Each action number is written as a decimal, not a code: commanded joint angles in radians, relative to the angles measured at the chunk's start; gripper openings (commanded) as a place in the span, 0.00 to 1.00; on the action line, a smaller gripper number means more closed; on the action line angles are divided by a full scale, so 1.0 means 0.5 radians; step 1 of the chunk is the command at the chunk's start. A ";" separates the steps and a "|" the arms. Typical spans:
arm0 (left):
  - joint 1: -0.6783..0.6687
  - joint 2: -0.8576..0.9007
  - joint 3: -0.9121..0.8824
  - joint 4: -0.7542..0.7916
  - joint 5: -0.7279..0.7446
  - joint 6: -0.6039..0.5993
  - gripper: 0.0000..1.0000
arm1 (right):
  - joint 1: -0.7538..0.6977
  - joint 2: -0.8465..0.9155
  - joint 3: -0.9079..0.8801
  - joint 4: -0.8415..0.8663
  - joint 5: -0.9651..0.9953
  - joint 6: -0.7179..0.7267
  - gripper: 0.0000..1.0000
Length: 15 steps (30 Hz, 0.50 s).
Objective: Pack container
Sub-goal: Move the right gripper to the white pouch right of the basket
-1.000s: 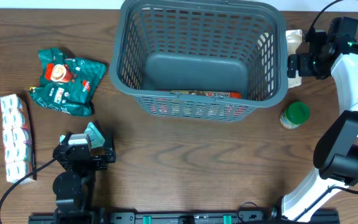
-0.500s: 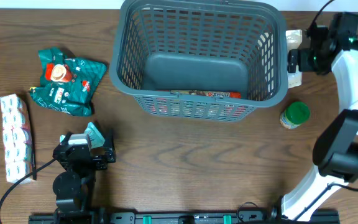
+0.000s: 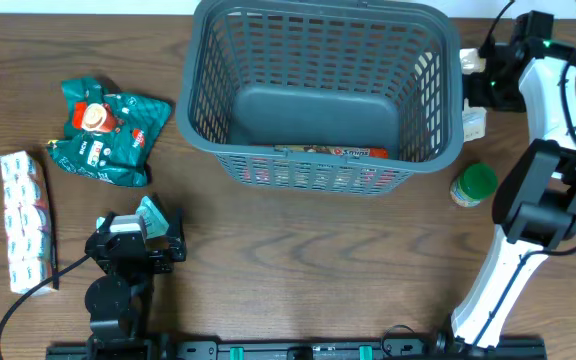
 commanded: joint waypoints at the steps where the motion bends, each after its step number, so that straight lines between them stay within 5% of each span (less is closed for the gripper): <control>1: 0.008 -0.014 -0.047 -0.017 0.021 0.020 0.99 | 0.002 0.067 0.046 -0.005 -0.029 0.031 0.99; 12: 0.008 -0.014 -0.047 -0.017 0.021 0.020 0.99 | 0.002 0.223 0.037 -0.011 -0.088 0.014 0.99; 13: 0.008 -0.014 -0.047 -0.017 0.021 0.020 0.99 | 0.002 0.223 0.035 -0.011 -0.088 0.008 0.96; 15: 0.008 -0.014 -0.047 -0.017 0.021 0.020 0.99 | 0.002 0.223 0.035 -0.011 -0.089 -0.010 0.69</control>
